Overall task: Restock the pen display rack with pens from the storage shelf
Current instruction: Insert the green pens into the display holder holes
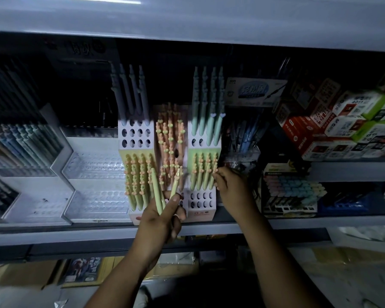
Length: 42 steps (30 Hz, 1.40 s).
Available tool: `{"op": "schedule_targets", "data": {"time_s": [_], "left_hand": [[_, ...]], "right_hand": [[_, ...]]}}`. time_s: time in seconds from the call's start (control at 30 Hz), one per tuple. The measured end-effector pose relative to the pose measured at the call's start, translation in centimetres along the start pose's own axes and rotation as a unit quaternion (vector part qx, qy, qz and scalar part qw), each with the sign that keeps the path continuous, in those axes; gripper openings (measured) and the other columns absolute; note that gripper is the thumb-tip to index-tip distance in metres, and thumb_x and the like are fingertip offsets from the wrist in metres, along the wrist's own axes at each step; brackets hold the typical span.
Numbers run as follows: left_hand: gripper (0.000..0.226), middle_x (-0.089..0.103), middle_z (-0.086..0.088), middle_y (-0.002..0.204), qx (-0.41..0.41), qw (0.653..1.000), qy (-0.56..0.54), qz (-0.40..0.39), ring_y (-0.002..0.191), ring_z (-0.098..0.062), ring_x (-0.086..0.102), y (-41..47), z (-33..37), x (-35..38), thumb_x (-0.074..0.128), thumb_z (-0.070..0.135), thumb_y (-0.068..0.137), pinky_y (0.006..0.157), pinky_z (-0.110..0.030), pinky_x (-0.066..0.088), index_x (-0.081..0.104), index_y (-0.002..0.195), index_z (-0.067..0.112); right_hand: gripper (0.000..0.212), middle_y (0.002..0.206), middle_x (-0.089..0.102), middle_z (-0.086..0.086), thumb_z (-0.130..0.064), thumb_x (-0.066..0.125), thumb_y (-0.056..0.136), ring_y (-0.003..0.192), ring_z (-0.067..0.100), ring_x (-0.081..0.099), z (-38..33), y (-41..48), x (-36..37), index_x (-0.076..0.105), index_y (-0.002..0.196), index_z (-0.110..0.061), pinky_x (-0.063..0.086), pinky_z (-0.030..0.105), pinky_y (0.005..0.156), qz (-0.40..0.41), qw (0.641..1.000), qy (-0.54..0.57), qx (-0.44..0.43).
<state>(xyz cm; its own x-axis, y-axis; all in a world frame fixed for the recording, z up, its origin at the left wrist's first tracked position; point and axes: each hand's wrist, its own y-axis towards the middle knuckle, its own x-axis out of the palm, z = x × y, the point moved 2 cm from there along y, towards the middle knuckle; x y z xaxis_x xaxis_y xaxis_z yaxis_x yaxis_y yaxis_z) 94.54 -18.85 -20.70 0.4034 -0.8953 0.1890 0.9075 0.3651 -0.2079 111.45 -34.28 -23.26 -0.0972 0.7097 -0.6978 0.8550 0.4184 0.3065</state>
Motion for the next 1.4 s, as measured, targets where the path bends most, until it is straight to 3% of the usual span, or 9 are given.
{"op": "schedule_targets", "data": {"time_s": [0.23, 0.4, 0.6, 0.73, 0.87, 1.0, 1.07, 1.2, 1.4], "left_hand": [[0.040, 0.045, -0.034, 0.069, 0.027, 0.999, 0.022, -0.022, 0.044, -0.022, 0.030, -0.1, 0.5, 0.1, 0.056, 0.040, 0.102, 0.052, -0.029, 0.033, 0.067, 0.078, 0.010], [0.044, 0.043, -0.019, 0.061, 0.013, 0.999, 0.009, -0.030, 0.046, -0.020, 0.032, -0.3, 0.7, 0.2, 0.049, 0.044, 0.104, 0.056, -0.032, 0.035, 0.075, 0.079, 0.021], [0.061, 0.040, -0.015, 0.052, 0.014, 0.997, 0.056, -0.046, 0.045, -0.022, 0.033, -0.5, 0.6, 0.3, 0.048, 0.049, 0.103, 0.057, -0.032, 0.035, 0.064, 0.076, -0.003], [0.061, 0.040, -0.014, 0.048, 0.016, 0.995, 0.080, -0.054, 0.044, -0.021, 0.033, -0.5, 0.7, 0.2, 0.048, 0.049, 0.103, 0.054, -0.030, 0.034, 0.061, 0.070, -0.001], [0.054, 0.053, -0.018, 0.054, -0.006, 0.995, 0.073, -0.068, 0.044, -0.021, 0.039, -0.5, 0.5, -0.1, 0.049, 0.044, 0.104, 0.046, -0.027, 0.036, 0.069, 0.082, -0.002], [0.031, 0.075, -0.019, 0.096, -0.034, 0.999, -0.005, -0.041, 0.048, -0.024, 0.052, -0.4, 0.1, -0.7, 0.048, 0.033, 0.106, 0.044, -0.028, 0.041, 0.066, 0.122, 0.013], [0.030, 0.074, -0.014, 0.086, -0.043, 0.999, 0.022, -0.020, 0.044, -0.021, 0.046, -0.3, -0.4, -1.5, 0.048, 0.036, 0.106, 0.044, -0.027, 0.038, 0.066, 0.122, 0.018], [0.040, 0.036, -0.003, 0.058, -0.056, 0.997, 0.043, 0.009, 0.044, -0.018, 0.026, -0.3, -1.4, -2.4, 0.050, 0.039, 0.105, 0.048, -0.028, 0.025, 0.063, 0.120, 0.005], [0.047, 0.034, -0.002, 0.057, -0.076, 0.996, 0.052, -0.015, 0.044, -0.015, 0.028, -0.7, -1.2, -2.0, 0.047, 0.045, 0.105, 0.045, -0.027, 0.027, 0.063, 0.119, 0.004]], "right_hand": [[0.014, 0.079, 0.065, 0.001, -0.024, 0.060, 0.102, 0.074, 0.021, 0.064, -0.7, -0.8, 0.0, 0.064, 0.095, -0.013, 0.055, 0.040, 0.069, 0.014, 0.995, 0.058, 0.076], [0.007, 0.076, 0.063, -0.009, -0.021, 0.067, 0.097, 0.068, 0.014, 0.065, -3.3, -3.0, 0.2, 0.062, 0.093, -0.020, 0.055, 0.038, 0.067, 0.040, 0.972, 0.135, 0.190], [0.012, 0.072, 0.069, 0.013, -0.023, 0.066, 0.099, 0.057, 0.023, 0.058, -8.4, -3.5, -0.3, 0.074, 0.095, -0.015, 0.046, 0.031, 0.050, -0.117, 0.916, 0.355, 0.143], [0.008, 0.073, 0.071, -0.007, -0.023, 0.072, 0.094, 0.062, 0.007, 0.061, -9.6, -3.3, -0.4, 0.076, 0.090, -0.028, 0.045, 0.023, 0.054, -0.132, 0.911, 0.368, 0.134], [0.003, 0.079, 0.072, 0.012, -0.023, 0.075, 0.091, 0.062, 0.020, 0.058, -8.8, -3.2, 0.1, 0.077, 0.090, -0.021, 0.044, 0.031, 0.053, -0.116, 0.906, 0.374, 0.159], [0.008, 0.069, 0.063, 0.010, -0.012, 0.066, 0.097, 0.057, 0.022, 0.056, -7.5, -2.5, -0.5, 0.072, 0.092, -0.012, 0.049, 0.033, 0.054, -0.034, 0.887, 0.429, 0.169], [0.008, 0.071, 0.066, 0.011, -0.007, 0.063, 0.098, 0.063, 0.025, 0.061, -6.7, -2.0, -1.1, 0.070, 0.094, -0.006, 0.052, 0.032, 0.056, 0.018, 0.881, 0.443, 0.165], [0.014, 0.067, 0.070, 0.004, -0.004, 0.064, 0.097, 0.060, 0.015, 0.067, -5.7, -1.1, -1.0, 0.068, 0.088, -0.013, 0.055, 0.025, 0.059, 0.052, 0.922, 0.364, 0.120], [0.028, 0.079, 0.072, -0.001, -0.014, 0.066, 0.098, 0.076, 0.016, 0.070, -5.1, -1.3, 0.5, 0.064, 0.084, -0.038, 0.058, 0.046, 0.077, 0.057, 0.963, 0.246, 0.090]]}}
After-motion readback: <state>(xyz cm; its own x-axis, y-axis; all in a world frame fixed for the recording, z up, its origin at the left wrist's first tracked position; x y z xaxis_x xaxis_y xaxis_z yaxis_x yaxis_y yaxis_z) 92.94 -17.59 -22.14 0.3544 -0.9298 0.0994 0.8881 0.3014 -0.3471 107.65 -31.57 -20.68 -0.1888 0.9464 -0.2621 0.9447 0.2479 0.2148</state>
